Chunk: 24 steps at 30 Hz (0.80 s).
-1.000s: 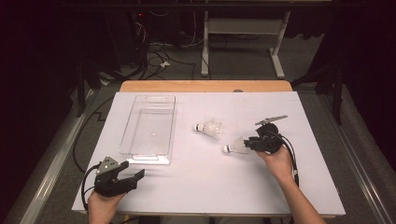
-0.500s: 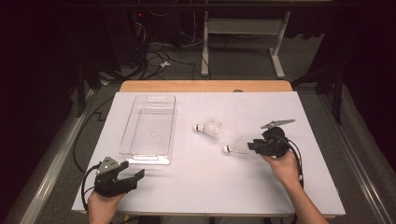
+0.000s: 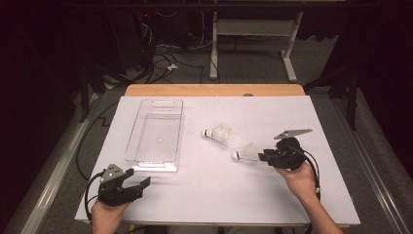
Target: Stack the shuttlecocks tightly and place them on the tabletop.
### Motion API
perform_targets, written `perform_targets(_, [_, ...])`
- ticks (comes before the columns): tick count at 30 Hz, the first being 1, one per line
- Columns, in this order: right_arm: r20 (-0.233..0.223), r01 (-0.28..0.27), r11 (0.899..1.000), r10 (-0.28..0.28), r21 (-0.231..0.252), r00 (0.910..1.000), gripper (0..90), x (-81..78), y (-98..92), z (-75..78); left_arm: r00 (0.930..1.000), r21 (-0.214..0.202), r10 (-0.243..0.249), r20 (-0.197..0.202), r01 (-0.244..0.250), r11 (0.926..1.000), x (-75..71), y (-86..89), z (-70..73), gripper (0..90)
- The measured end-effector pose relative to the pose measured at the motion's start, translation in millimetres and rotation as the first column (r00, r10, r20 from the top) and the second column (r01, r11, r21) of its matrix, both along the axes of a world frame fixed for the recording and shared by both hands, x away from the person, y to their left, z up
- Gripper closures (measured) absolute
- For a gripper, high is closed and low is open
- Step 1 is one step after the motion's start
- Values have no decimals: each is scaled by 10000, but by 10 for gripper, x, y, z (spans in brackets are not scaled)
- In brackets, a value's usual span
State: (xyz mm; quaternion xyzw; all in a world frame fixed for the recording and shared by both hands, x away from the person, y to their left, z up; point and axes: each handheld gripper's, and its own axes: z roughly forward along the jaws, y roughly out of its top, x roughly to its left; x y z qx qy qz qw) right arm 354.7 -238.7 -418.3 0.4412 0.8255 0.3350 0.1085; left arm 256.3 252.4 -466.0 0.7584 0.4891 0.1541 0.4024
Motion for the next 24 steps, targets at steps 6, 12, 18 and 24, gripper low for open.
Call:
perform_targets(6, [-123, -163, 9999, 162, -32, 9998, 675, 6, 67, -32, 10000, -18, -11, 0, 11, 10000, 3, -2, -3, 282])
perform_targets(12, [-274, -227, 9997, 224, -87, 9994, 672, 30, 135, -65, 10000, -127, 43, -23, -43, 9999, 2, 11, -2, 282])
perform_targets(18, [-412, -264, 9995, 258, -143, 9988, 676, 76, 179, -102, 10000, -86, 25, -46, -25, 10000, 7, 5, -5, 282])
perform_targets(24, [-538, -421, 9991, 416, -88, 9977, 719, 98, 217, -131, 10000, -59, -11, -27, 11, 10000, 4, 4, -3, 282])
